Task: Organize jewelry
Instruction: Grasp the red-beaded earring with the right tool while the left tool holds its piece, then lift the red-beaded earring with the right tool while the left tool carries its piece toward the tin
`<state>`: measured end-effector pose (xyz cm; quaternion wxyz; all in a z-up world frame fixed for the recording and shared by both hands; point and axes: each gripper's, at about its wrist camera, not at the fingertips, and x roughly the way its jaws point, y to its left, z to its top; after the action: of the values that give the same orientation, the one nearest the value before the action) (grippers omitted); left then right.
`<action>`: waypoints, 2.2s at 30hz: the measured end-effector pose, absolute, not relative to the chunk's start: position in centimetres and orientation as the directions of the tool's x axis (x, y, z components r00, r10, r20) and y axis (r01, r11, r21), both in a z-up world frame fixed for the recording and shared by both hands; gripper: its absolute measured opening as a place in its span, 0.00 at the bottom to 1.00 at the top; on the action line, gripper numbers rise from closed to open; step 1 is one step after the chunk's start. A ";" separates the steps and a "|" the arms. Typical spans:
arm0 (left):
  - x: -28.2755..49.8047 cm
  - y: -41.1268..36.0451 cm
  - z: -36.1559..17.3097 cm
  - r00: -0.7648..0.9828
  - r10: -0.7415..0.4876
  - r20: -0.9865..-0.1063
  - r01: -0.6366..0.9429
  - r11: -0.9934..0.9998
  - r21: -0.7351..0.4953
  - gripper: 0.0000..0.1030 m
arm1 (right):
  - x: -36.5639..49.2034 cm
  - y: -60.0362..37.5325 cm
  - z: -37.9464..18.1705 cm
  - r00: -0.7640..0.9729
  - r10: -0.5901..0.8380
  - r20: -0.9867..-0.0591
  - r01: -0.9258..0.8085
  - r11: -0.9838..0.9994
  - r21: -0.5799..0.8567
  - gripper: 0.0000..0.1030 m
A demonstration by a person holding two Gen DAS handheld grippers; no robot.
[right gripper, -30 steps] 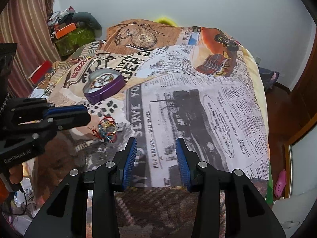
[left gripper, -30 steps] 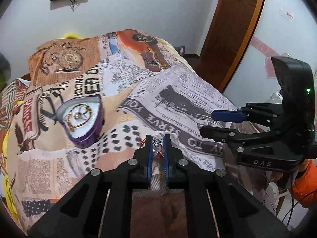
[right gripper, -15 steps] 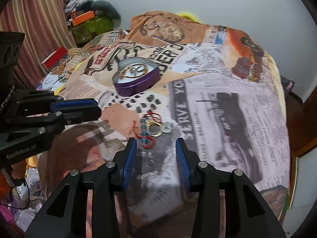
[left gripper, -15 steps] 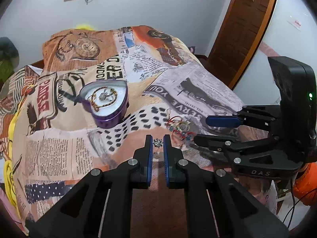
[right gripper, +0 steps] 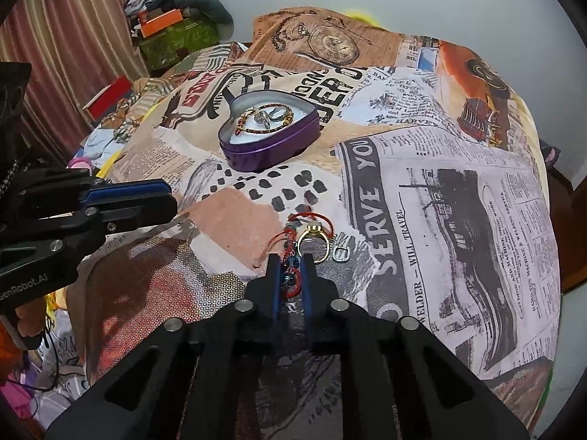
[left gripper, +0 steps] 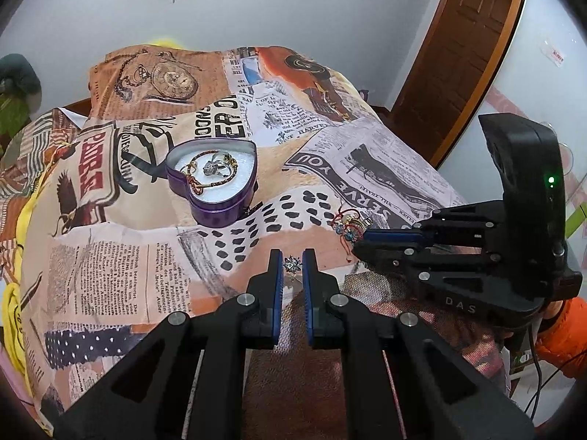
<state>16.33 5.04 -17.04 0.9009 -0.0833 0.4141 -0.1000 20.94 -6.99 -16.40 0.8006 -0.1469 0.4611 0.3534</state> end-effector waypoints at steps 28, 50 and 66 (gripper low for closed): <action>15.4 7.6 -13.8 0.720 -0.199 -0.665 0.072 0.974 -0.213 0.08 | 21.0 -6.8 -10.6 0.363 0.498 -0.787 -0.711 0.695 0.111 0.09; 15.6 7.7 -15.3 0.697 -0.197 -0.689 0.058 0.974 -0.220 0.08 | 21.0 -4.8 -16.5 0.287 0.424 -0.859 -0.708 0.698 0.108 0.07; 15.7 8.5 -13.0 0.740 -0.165 -0.652 0.044 0.979 -0.198 0.08 | 21.6 -5.0 -8.2 0.420 0.562 -0.712 -0.708 0.694 0.131 0.06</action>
<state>15.73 8.46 -13.03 0.9289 -0.0850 0.3560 -0.0561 21.62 -5.00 -8.18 0.8373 -0.0951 0.3824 0.3792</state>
